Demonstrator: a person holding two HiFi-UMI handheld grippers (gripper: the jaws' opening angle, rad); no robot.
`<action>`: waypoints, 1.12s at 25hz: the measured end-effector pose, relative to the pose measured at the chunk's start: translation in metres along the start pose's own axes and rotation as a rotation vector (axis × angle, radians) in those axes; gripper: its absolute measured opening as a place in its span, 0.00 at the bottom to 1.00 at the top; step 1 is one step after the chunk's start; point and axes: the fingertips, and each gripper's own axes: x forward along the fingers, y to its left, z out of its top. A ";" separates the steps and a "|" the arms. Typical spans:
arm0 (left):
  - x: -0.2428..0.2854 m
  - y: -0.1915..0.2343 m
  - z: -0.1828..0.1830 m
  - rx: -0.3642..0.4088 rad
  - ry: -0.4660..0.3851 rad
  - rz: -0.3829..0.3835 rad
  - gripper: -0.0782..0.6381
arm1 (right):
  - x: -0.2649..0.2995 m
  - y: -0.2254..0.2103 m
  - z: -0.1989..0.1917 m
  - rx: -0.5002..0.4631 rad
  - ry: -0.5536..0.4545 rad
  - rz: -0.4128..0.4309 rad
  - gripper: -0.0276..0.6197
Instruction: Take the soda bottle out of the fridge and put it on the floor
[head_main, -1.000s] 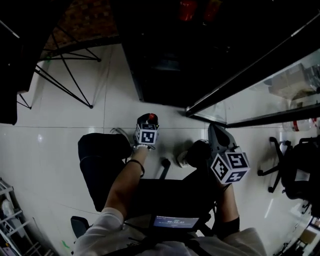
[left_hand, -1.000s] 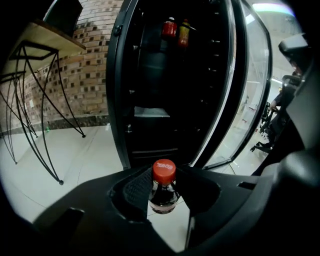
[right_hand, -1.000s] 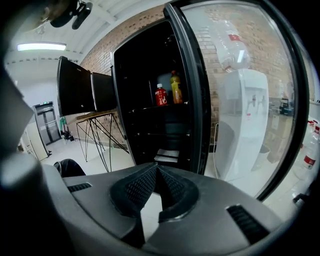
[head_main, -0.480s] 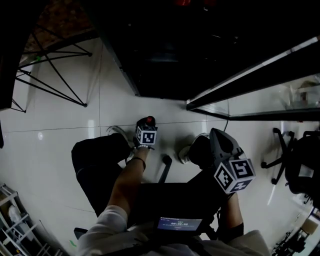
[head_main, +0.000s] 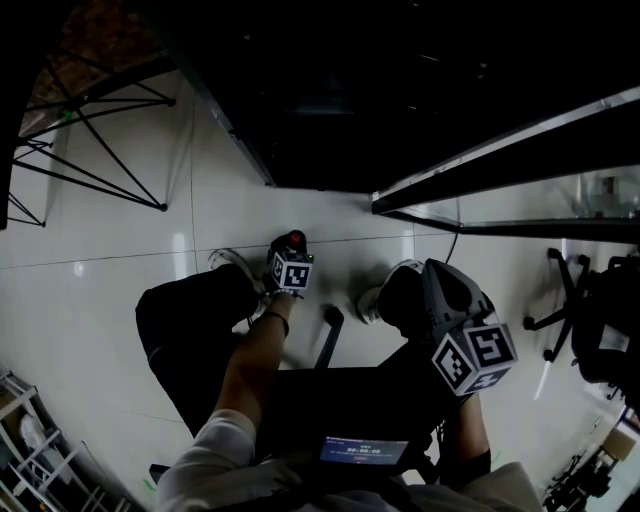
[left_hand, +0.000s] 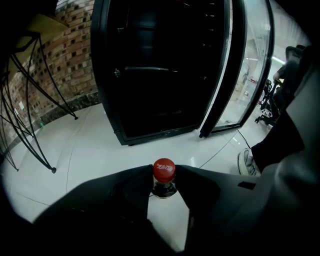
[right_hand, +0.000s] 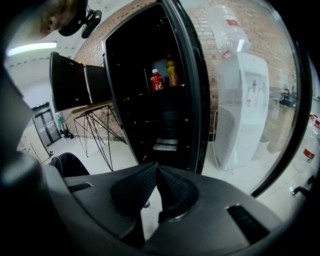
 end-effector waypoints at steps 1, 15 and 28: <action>0.001 -0.001 -0.001 0.004 0.002 -0.002 0.31 | 0.000 0.000 0.000 -0.001 0.001 -0.001 0.06; 0.012 -0.009 -0.014 0.062 0.041 -0.011 0.31 | -0.003 -0.003 0.002 -0.007 -0.012 -0.013 0.06; 0.013 -0.012 -0.020 0.095 0.046 -0.008 0.31 | -0.001 -0.005 0.003 -0.002 -0.015 -0.013 0.06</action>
